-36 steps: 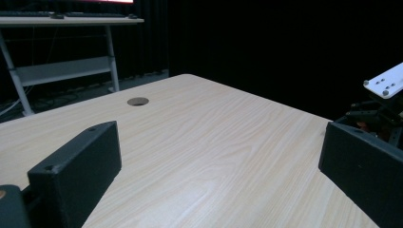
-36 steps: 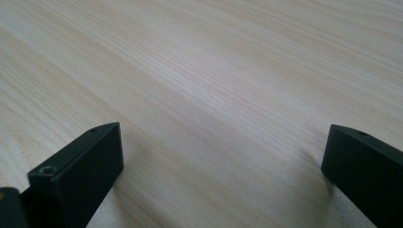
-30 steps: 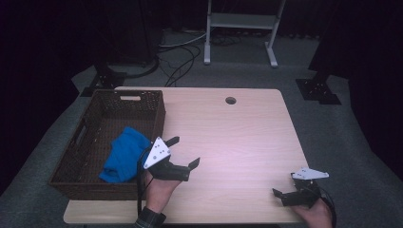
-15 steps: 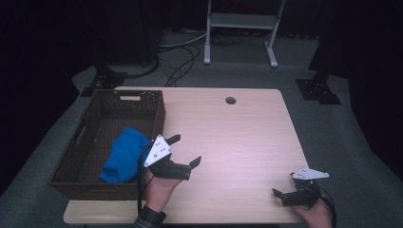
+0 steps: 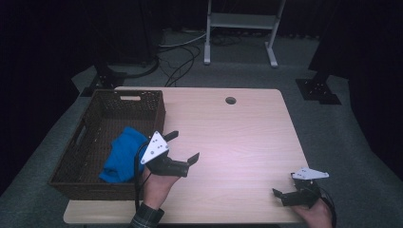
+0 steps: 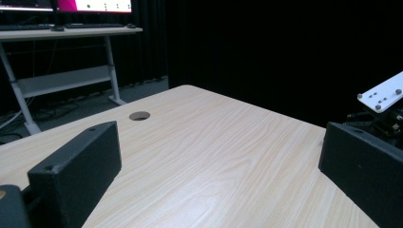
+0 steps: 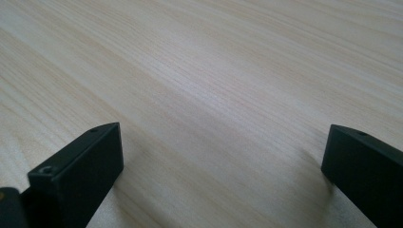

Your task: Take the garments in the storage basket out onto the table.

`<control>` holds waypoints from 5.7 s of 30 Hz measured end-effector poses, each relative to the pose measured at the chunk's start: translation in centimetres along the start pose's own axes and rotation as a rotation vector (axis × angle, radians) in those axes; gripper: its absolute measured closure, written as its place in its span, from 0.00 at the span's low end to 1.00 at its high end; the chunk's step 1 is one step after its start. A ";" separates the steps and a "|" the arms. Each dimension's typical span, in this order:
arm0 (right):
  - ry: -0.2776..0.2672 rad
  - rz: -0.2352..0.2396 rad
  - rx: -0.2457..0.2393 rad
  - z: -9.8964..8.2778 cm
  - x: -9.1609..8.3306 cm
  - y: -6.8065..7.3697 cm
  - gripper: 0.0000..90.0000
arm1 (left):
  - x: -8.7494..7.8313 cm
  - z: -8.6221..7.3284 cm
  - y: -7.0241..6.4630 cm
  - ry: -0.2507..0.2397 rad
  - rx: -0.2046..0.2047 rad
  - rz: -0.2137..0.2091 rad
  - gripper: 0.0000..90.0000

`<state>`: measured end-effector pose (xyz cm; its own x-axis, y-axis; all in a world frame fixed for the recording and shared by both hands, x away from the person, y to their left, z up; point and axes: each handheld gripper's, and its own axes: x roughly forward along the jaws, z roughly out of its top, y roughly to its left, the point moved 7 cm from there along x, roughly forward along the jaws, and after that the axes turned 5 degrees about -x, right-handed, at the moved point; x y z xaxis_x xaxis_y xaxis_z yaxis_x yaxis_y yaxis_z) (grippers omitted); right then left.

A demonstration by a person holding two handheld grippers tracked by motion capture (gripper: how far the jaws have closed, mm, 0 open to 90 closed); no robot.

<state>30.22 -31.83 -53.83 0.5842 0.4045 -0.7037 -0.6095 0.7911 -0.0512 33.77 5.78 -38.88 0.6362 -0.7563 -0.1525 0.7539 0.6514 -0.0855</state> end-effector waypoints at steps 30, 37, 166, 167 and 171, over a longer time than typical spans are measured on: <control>0.000 -0.002 0.002 0.0 0.0 0.0 0.00 | -0.8 2.2 1.4 -0.022 0.022 -0.008 0.00; -0.001 -0.003 0.001 0.0 0.0 0.0 0.00 | -1.0 2.4 2.0 -0.022 0.023 -0.011 0.00; 0.000 -0.015 0.014 0.0 0.0 -0.2 0.00 | -6.0 4.5 12.4 -0.052 -0.041 0.092 0.00; 0.000 -0.015 0.014 0.0 0.0 -0.2 0.00 | -6.1 4.4 12.5 -0.048 -0.043 0.095 0.00; 0.000 -0.015 0.014 0.0 0.0 -0.2 0.00 | -6.7 4.3 13.0 -0.050 -0.051 0.103 0.00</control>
<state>30.37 -31.99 -53.83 0.5934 0.3922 -0.7029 -0.5927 0.8037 -0.0520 39.99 19.03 -34.77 0.7183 -0.6863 -0.1141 0.6755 0.7272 -0.1216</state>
